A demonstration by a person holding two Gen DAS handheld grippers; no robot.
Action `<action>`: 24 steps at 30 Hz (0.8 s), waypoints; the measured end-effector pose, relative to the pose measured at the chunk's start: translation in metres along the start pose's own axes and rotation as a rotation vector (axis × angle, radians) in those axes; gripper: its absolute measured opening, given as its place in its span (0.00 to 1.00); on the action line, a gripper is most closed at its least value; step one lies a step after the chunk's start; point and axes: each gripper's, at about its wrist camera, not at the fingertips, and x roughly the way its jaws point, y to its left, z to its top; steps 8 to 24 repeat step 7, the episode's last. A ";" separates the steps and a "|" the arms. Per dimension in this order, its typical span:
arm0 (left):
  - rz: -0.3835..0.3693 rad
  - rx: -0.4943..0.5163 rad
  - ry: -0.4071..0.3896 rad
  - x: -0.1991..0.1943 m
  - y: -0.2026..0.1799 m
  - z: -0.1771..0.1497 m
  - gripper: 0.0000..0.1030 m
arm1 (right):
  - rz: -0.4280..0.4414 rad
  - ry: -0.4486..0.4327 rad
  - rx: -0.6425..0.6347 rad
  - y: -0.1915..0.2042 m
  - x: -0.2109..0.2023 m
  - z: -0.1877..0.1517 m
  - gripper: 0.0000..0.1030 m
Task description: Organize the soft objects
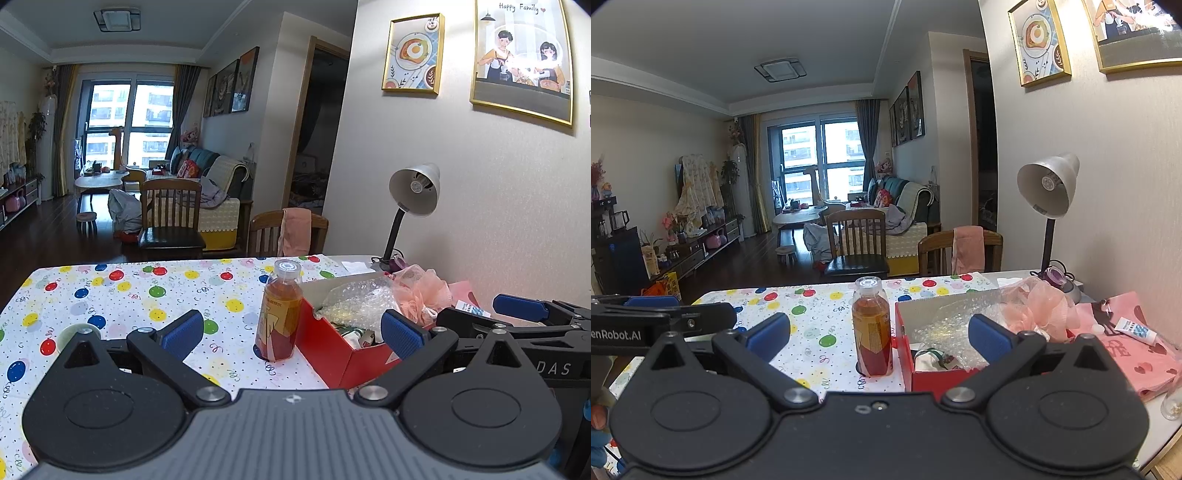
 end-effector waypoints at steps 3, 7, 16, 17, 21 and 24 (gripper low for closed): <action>0.001 -0.001 0.001 0.000 0.000 0.000 1.00 | -0.001 0.002 -0.002 0.000 0.000 0.000 1.00; 0.000 -0.003 0.006 0.001 0.000 -0.001 1.00 | -0.003 0.005 0.000 0.000 0.001 -0.002 1.00; 0.000 -0.003 0.006 0.001 0.000 -0.001 1.00 | -0.003 0.005 0.000 0.000 0.001 -0.002 1.00; 0.000 -0.003 0.006 0.001 0.000 -0.001 1.00 | -0.003 0.005 0.000 0.000 0.001 -0.002 1.00; 0.000 -0.003 0.006 0.001 0.000 -0.001 1.00 | -0.003 0.005 0.000 0.000 0.001 -0.002 1.00; 0.000 -0.003 0.006 0.001 0.000 -0.001 1.00 | -0.003 0.005 0.000 0.000 0.001 -0.002 1.00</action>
